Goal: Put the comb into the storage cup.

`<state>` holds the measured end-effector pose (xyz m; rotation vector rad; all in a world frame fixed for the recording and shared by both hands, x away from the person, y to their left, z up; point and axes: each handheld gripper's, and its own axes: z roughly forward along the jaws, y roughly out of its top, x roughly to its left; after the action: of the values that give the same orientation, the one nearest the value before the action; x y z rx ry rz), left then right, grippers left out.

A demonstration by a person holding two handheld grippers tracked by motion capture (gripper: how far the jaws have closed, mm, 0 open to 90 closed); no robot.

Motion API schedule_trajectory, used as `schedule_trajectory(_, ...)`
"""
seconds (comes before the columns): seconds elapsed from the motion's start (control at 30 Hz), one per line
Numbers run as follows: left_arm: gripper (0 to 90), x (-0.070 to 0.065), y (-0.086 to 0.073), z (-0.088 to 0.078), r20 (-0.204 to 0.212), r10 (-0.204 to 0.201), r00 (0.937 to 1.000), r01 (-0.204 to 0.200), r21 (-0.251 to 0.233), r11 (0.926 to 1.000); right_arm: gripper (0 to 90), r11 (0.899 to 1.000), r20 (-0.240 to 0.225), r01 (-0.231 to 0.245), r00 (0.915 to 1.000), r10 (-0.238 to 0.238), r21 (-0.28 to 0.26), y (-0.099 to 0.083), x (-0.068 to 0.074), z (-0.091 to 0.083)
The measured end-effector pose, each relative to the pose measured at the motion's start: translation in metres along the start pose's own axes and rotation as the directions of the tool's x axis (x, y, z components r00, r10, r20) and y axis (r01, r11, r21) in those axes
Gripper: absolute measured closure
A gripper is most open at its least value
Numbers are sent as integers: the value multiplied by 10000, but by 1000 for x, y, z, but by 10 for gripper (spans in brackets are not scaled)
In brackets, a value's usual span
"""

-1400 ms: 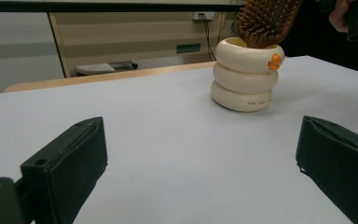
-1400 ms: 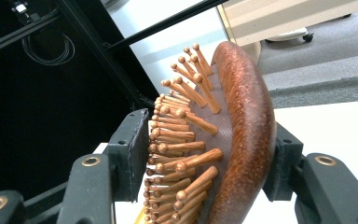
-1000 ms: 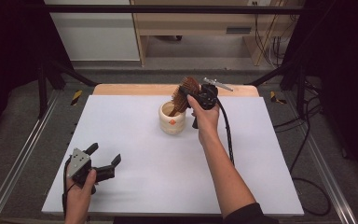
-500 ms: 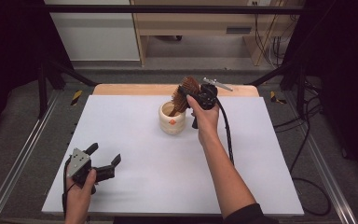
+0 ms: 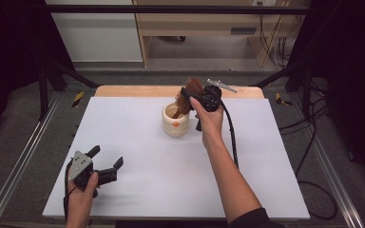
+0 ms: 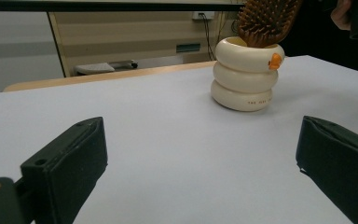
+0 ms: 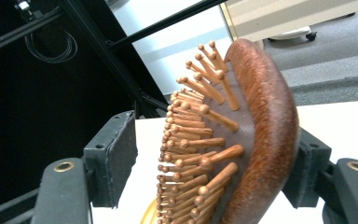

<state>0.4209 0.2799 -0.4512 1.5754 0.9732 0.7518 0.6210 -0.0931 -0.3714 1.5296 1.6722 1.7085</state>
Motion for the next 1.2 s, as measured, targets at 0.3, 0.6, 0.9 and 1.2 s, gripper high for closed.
schedule_trajectory(0.3, 19, 0, 0, 0, -14, -12, 10000, 12, -13, 10000, 231, 10000, 92, 84, 9999, -84, 20, 0, 1, -1)
schedule_trajectory(0.6, 19, 0, 0, 0, -15, -5, 10000, 5, -11, 10000, 158, 9999, 287, 135, 9995, -133, -44, 3, 3, -5)
schedule_trajectory(0.9, 19, 0, 0, 0, -20, 2, 10000, -2, -13, 10000, 114, 9990, 526, 346, 9981, -331, -278, 7, 5, -12)
schedule_trajectory(1.2, 19, 0, 0, 0, -26, -12, 10000, 11, -30, 10000, 103, 9925, 785, 714, 9949, -638, -988, 15, 8, -26)
